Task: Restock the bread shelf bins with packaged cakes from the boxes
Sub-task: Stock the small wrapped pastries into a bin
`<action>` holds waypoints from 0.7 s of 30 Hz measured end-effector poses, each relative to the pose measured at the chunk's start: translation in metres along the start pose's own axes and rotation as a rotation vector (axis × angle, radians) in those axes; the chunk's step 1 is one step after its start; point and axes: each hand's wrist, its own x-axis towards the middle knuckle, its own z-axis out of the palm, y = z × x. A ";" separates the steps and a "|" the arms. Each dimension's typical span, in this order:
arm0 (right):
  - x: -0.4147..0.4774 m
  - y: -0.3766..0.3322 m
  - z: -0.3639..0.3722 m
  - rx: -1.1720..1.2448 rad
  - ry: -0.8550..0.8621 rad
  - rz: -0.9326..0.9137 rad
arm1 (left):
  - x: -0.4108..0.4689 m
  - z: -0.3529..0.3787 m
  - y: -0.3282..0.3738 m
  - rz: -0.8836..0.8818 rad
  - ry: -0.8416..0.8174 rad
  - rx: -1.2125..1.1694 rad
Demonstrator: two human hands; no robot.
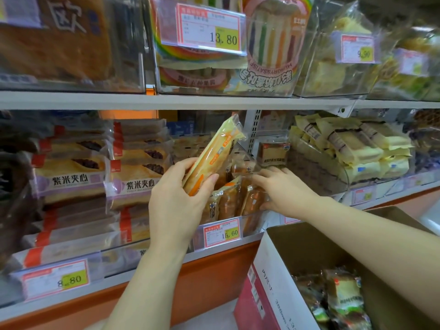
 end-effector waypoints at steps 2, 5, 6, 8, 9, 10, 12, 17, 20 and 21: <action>-0.001 0.001 -0.006 0.021 -0.005 -0.008 | 0.001 0.000 0.000 -0.001 -0.001 0.001; 0.002 -0.003 -0.014 0.067 0.041 -0.006 | 0.002 0.002 0.001 -0.002 0.006 0.000; 0.004 -0.005 -0.013 0.081 0.041 -0.010 | 0.003 0.003 0.001 -0.004 0.007 -0.002; 0.006 -0.012 -0.005 0.084 0.002 -0.026 | 0.002 0.004 0.002 -0.005 0.002 -0.001; 0.006 -0.014 0.001 0.068 -0.011 -0.034 | 0.002 0.004 0.002 -0.005 -0.002 0.000; 0.006 -0.016 0.005 0.046 -0.011 -0.038 | 0.002 0.004 0.002 -0.003 -0.007 0.002; 0.007 -0.017 0.010 0.024 0.004 -0.037 | 0.002 0.004 0.001 -0.004 -0.011 0.007; 0.010 -0.016 0.002 0.067 0.009 -0.039 | 0.001 0.004 0.001 -0.008 -0.015 0.008; 0.007 -0.012 -0.013 -0.010 0.068 0.000 | 0.001 0.004 0.001 -0.004 -0.016 0.006; 0.005 -0.009 -0.016 -0.056 0.087 0.037 | 0.001 0.004 0.001 -0.005 -0.016 0.003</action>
